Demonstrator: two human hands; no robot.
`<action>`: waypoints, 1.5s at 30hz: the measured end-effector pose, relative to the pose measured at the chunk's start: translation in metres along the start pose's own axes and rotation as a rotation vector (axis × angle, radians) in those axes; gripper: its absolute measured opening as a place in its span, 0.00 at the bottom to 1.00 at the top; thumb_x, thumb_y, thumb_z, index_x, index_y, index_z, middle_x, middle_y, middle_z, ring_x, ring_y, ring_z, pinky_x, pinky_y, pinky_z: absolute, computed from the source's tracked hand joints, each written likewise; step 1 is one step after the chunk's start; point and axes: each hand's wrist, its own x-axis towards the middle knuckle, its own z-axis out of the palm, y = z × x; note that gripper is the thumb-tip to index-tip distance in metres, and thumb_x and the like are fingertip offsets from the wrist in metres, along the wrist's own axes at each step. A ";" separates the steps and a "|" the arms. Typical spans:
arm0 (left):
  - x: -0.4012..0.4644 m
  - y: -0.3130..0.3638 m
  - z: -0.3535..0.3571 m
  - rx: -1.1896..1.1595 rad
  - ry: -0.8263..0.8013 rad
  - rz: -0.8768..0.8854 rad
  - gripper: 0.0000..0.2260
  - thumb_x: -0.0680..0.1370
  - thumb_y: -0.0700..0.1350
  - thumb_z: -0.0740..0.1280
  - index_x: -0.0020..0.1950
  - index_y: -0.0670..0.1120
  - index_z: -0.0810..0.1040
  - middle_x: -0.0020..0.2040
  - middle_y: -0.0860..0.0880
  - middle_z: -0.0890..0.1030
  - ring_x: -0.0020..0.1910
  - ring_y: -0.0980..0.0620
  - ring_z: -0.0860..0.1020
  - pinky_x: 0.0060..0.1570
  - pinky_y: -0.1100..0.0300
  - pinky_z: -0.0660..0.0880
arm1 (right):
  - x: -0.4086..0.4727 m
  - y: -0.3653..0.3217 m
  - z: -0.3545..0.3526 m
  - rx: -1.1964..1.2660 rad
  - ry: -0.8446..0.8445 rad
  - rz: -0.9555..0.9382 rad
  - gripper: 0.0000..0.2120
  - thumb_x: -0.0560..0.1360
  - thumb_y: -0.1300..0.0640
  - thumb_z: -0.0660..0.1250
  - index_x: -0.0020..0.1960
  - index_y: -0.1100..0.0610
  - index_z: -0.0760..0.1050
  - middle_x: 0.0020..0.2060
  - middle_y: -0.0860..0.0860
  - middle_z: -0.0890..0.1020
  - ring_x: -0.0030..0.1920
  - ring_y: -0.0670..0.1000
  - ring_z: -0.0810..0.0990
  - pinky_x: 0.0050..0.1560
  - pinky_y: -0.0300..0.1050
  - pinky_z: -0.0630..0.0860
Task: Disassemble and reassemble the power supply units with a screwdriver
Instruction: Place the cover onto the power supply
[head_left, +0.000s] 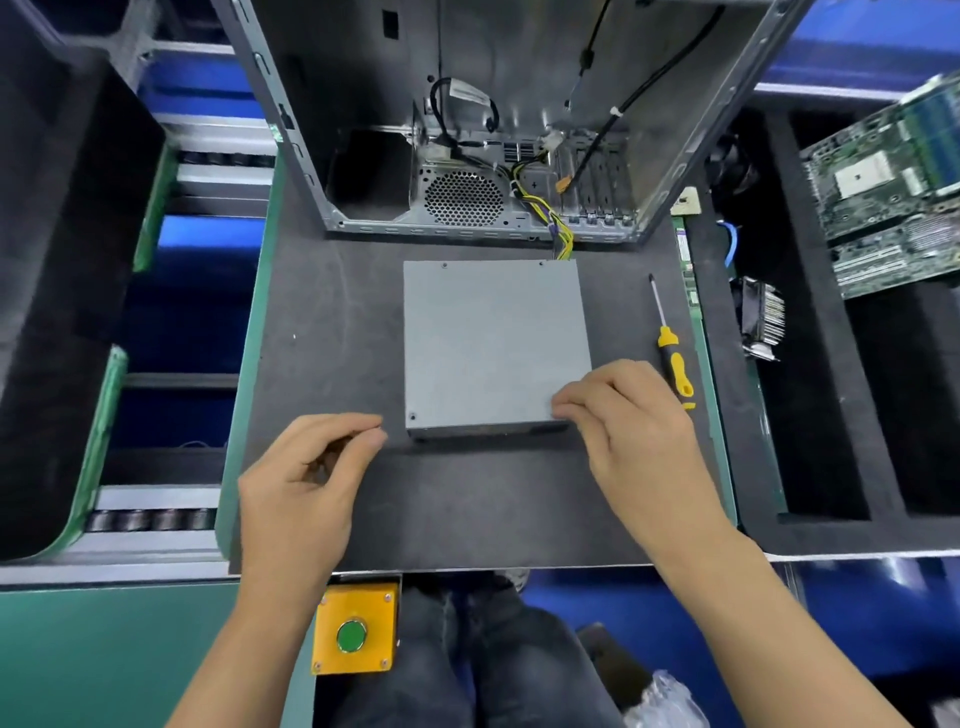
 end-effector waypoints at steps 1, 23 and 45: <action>-0.001 0.001 0.002 -0.004 -0.004 0.005 0.04 0.74 0.49 0.71 0.46 0.57 0.83 0.45 0.58 0.83 0.44 0.55 0.81 0.46 0.70 0.74 | 0.000 0.000 0.000 -0.017 -0.012 -0.010 0.04 0.75 0.69 0.69 0.45 0.64 0.83 0.40 0.56 0.78 0.41 0.56 0.76 0.43 0.48 0.75; 0.008 0.016 0.020 0.150 -0.042 0.150 0.01 0.75 0.40 0.75 0.44 0.45 0.85 0.41 0.52 0.80 0.38 0.55 0.76 0.40 0.70 0.70 | -0.007 -0.004 -0.004 0.043 -0.031 -0.034 0.06 0.73 0.67 0.74 0.50 0.64 0.84 0.44 0.55 0.81 0.45 0.55 0.78 0.45 0.49 0.77; 0.014 0.029 0.022 -0.223 -0.013 -0.494 0.07 0.74 0.43 0.75 0.42 0.56 0.87 0.37 0.50 0.86 0.37 0.56 0.84 0.38 0.70 0.77 | 0.004 -0.011 -0.014 0.104 -0.163 0.193 0.04 0.74 0.64 0.73 0.46 0.58 0.84 0.44 0.49 0.79 0.44 0.49 0.78 0.46 0.43 0.77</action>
